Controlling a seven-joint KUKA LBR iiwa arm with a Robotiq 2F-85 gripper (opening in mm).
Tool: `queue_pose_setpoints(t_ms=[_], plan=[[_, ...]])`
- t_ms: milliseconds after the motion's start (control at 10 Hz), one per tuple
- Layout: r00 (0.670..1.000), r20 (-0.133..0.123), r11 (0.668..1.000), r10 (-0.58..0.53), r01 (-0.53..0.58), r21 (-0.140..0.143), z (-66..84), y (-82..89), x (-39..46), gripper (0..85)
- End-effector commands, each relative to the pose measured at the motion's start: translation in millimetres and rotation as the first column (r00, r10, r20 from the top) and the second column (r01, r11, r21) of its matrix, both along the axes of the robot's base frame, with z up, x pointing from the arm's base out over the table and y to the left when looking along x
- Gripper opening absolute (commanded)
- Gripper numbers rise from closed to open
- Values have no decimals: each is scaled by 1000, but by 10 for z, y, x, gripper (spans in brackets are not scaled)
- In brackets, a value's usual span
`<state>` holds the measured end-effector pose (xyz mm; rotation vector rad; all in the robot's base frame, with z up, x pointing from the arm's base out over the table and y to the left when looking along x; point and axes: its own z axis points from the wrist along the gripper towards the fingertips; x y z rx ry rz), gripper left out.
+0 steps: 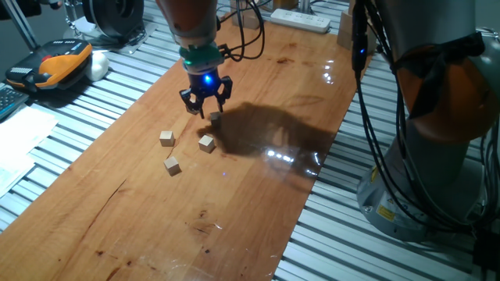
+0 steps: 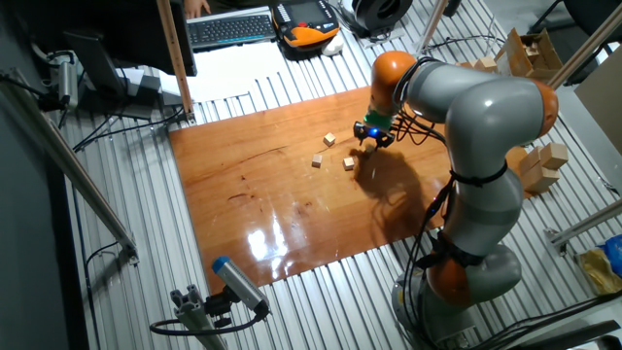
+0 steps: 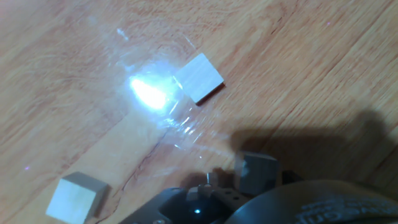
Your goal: Stack the blocks in a vertical line of five
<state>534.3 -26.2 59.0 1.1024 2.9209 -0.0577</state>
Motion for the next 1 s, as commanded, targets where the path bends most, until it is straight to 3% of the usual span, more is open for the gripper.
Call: queue_pose_setpoints(t_ms=[0,900], plan=[[1000,5,1000,-8,8,-7,-20,-6,-2,510],[998,23,998,-54,54,-12,-133,-71,-53,510]])
